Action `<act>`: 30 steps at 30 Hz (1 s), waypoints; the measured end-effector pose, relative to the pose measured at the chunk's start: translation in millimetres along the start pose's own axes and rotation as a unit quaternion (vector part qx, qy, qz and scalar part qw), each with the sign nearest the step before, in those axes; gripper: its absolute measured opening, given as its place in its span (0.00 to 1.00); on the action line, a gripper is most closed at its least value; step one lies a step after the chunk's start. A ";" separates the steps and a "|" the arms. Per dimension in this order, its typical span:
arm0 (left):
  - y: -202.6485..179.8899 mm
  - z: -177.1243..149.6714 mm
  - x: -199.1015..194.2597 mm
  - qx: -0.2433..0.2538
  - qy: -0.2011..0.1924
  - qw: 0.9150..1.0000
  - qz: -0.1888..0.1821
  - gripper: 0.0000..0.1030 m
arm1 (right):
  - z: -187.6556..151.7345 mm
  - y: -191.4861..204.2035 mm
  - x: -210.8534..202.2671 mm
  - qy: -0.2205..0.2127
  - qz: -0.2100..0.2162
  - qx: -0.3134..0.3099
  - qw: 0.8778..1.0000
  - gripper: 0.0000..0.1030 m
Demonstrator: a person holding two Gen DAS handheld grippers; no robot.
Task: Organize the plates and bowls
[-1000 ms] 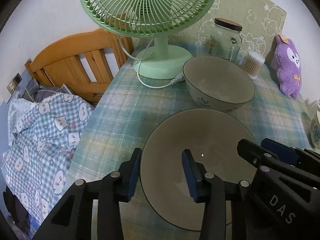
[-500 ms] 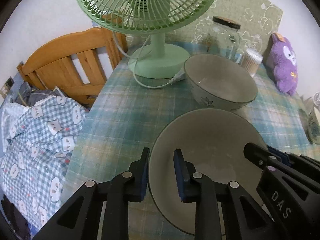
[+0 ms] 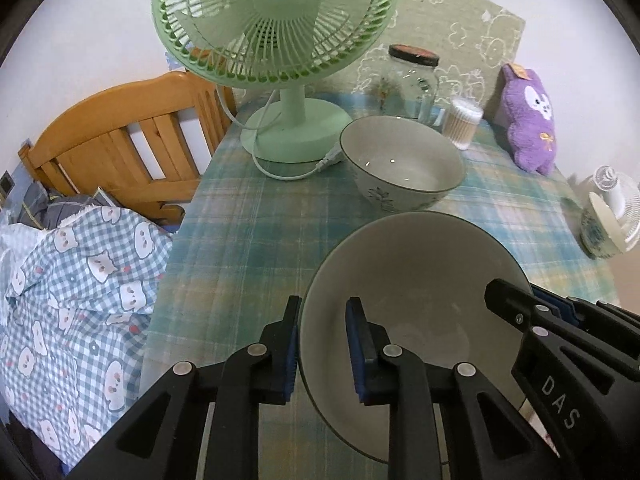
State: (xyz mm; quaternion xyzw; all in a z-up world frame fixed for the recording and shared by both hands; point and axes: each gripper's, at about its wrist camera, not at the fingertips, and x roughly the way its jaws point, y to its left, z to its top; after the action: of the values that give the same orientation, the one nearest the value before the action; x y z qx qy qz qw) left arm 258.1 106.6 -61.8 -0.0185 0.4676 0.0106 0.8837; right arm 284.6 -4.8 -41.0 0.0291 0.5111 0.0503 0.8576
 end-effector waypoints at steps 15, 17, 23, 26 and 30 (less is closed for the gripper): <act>11.4 -51.2 -59.2 0.027 -0.011 0.999 -0.020 0.19 | -69.4 18.6 -65.1 -0.019 -0.024 0.012 0.999 0.14; 13.2 -61.6 -63.4 0.031 -0.009 0.999 -0.022 0.19 | -81.3 20.8 -68.5 -0.017 -0.026 0.012 0.999 0.14; 17.6 -88.6 -71.0 0.041 -0.003 0.999 -0.021 0.19 | -113.7 25.8 -73.9 -0.011 -0.028 0.012 0.999 0.14; 19.1 -100.1 -72.0 0.040 0.003 0.999 -0.023 0.19 | -124.7 26.5 -74.4 -0.008 -0.029 0.011 0.999 0.14; 19.5 -110.6 -73.6 0.039 0.003 0.999 -0.025 0.19 | -134.6 26.9 -75.3 -0.008 -0.031 0.013 0.999 0.14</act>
State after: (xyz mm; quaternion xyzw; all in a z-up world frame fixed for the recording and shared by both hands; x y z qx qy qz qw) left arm 124.7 121.3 -63.6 0.0040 0.4698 -0.0297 0.8823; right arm 129.2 13.0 -36.6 0.0248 0.5055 0.0168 0.8623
